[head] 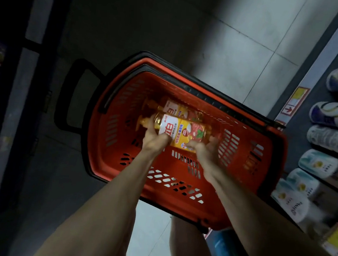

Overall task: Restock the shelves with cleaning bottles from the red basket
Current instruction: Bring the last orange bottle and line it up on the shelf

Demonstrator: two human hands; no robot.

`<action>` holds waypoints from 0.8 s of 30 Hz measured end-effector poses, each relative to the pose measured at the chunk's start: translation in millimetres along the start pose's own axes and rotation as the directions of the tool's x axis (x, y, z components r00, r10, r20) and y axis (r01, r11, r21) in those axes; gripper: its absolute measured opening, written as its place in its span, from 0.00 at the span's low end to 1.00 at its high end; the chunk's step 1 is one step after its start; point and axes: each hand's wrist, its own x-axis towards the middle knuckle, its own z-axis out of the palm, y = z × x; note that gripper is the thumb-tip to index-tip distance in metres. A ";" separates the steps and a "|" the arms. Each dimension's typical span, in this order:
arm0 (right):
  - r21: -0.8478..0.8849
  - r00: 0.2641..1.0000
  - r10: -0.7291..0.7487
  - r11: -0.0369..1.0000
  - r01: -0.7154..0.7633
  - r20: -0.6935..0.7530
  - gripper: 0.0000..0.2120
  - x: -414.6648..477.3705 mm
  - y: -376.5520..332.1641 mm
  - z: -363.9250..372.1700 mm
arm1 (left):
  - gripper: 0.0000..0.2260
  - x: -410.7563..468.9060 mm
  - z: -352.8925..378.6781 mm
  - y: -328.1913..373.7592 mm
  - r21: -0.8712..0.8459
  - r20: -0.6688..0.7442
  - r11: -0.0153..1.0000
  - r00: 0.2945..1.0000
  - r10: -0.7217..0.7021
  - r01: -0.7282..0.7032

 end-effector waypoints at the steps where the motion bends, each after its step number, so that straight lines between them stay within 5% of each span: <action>1: 0.004 1.000 0.008 1.000 -0.008 0.003 0.33 -9.9 2.6 -1.9 | 0.49 -13.0 -1.8 3.1 0.010 -0.002 1.000 1.000 0.001 -0.001; 6: 0.086 0.998 0.031 0.996 -0.026 -0.050 0.30 -75.3 -2.6 -11.9 | 0.41 -73.5 -16.1 20.5 0.044 0.004 0.998 0.999 0.043 -0.043; 11: 0.036 0.995 -0.043 0.998 0.046 -0.089 0.25 -124.8 -23.5 -27.2 | 0.44 -132.5 -33.3 35.3 -0.031 -0.006 0.997 0.998 0.063 -0.064; 24: 0.025 0.957 -0.283 0.959 0.282 0.068 0.39 -268.8 -134.2 -95.0 | 0.37 -291.9 -112.4 129.7 -0.133 -0.053 0.955 0.964 0.261 -0.266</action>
